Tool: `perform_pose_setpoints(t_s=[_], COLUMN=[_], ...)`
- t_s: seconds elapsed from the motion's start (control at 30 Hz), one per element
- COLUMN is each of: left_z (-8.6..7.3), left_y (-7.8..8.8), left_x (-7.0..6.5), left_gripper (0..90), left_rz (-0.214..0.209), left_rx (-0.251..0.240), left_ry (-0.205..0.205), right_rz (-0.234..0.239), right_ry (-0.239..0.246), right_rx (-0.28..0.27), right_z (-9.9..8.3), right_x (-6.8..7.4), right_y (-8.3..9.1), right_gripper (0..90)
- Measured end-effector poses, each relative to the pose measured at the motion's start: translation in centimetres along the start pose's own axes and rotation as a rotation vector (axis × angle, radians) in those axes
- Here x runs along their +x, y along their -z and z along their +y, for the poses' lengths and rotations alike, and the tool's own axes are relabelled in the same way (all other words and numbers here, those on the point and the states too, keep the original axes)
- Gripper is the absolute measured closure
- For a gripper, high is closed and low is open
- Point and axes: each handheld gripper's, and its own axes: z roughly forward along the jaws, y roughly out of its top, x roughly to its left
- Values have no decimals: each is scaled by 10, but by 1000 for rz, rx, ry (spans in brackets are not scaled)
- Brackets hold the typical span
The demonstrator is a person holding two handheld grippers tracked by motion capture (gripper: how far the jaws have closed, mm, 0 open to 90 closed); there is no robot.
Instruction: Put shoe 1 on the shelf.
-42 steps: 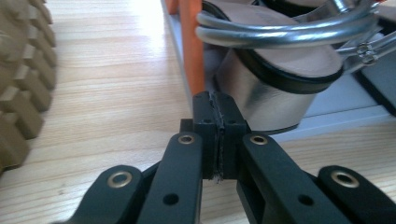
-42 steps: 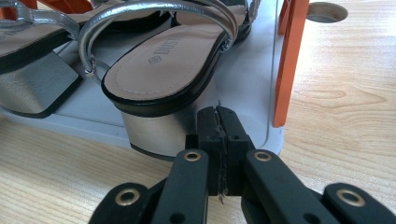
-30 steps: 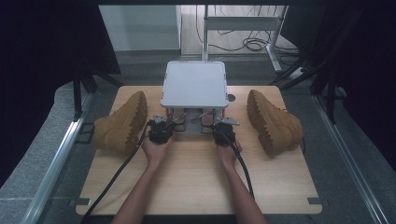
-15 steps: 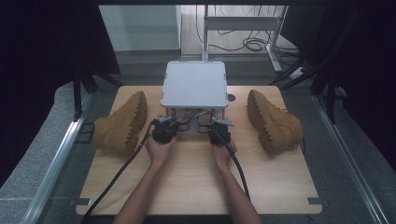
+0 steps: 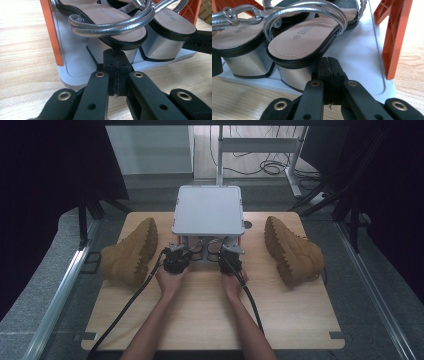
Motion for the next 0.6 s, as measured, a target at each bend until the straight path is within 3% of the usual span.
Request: perform_pose_setpoints(t_s=[0.27, 0.53, 0.6], left_z=[-1, -3, -5], left_y=[5, 35, 43], left_x=[-1, -2, 0], left_gripper=[880, 866, 858], left_rz=[8, -5, -28], left_rx=[-19, -74, -81], left_ry=[-3, -23, -19], right_rz=[14, 48, 68], right_ry=[19, 33, 38], right_rx=[-13, -25, -19], right_z=[0, -3, -7], right_x=[-2, -11, -13], right_y=[8, 29, 35], right_gripper=[889, 862, 846])
